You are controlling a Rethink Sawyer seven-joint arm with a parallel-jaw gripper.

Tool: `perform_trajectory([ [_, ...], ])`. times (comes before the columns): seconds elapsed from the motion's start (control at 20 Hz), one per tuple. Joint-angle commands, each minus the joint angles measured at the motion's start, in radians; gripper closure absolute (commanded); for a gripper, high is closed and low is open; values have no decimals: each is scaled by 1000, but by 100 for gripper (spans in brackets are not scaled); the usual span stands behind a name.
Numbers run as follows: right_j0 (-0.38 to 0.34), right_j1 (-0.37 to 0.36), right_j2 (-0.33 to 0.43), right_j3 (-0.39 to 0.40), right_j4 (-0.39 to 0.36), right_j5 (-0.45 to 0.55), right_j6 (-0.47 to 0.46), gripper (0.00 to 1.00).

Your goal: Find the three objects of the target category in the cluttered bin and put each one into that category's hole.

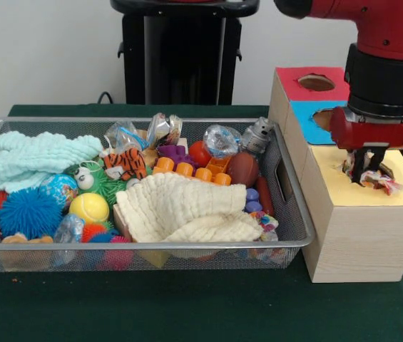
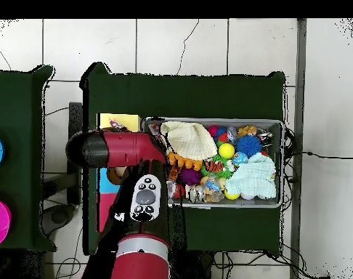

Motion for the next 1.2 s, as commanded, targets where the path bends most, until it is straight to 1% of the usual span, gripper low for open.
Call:
perform_trajectory([
  [0.05, -23, 74, 65, 52, 49, -75, 234, 100],
  [0.2, -18, 84, 51, 42, 51, -75, 230, 100],
  [0.3, -11, 82, 43, 53, 51, -76, 233, 100],
  [0.75, 5, 57, 10, 21, 62, 41, 228, 100],
  [1.05, 6, 33, 2, 23, 70, 95, 224, 100],
  [1.2, 3, 49, 0, 0, 71, 110, 216, 100],
])
